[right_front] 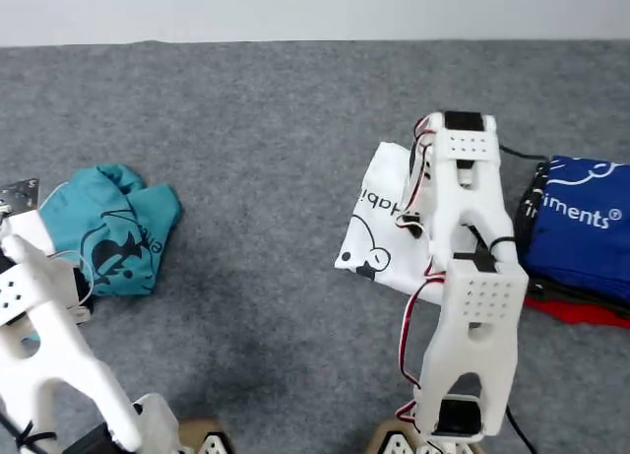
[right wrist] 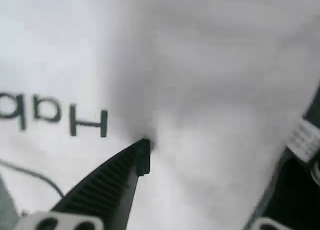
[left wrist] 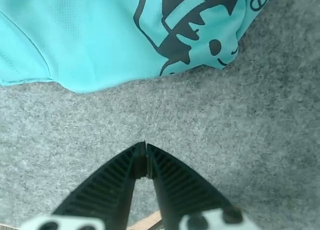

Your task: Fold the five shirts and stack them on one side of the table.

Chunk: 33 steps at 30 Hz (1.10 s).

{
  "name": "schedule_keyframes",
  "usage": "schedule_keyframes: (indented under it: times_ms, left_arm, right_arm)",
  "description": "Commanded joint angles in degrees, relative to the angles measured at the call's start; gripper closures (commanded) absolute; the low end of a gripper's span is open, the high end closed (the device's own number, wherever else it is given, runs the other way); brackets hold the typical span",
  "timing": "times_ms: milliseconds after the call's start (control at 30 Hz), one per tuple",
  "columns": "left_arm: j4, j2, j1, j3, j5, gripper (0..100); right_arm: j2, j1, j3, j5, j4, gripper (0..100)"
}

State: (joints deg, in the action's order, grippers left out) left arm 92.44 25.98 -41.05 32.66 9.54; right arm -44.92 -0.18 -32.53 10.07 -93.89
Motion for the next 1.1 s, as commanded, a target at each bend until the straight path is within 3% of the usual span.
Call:
schedule_keyframes:
  times_ms: [0,267,467,633,767,1067]
  left_arm:
    - [0.3,2.1,0.3,-2.0,0.4,99]
    - [0.4,2.1,0.2,-2.0,0.4,99]
    - [0.4,2.1,0.2,-1.8,0.4,99]
    - [0.4,2.1,0.2,-1.8,0.4,99]
    - [0.4,2.1,0.2,-1.8,0.4,99]
    - [1.2,2.1,0.2,-1.9,0.4,99]
  right_arm:
    - [-2.7,0.1,-2.9,0.6,2.5,60.8]
    - [-7.2,-0.1,-3.0,0.4,-0.7,62.4]
    - [-7.0,0.7,-3.0,0.2,-1.5,83.9]
    - [-6.5,0.9,-3.0,-3.0,-1.7,86.4]
    - [-5.1,0.9,-4.0,-8.1,-3.1,99.4]
    - [8.4,2.2,-5.9,-16.0,-8.6,98.8]
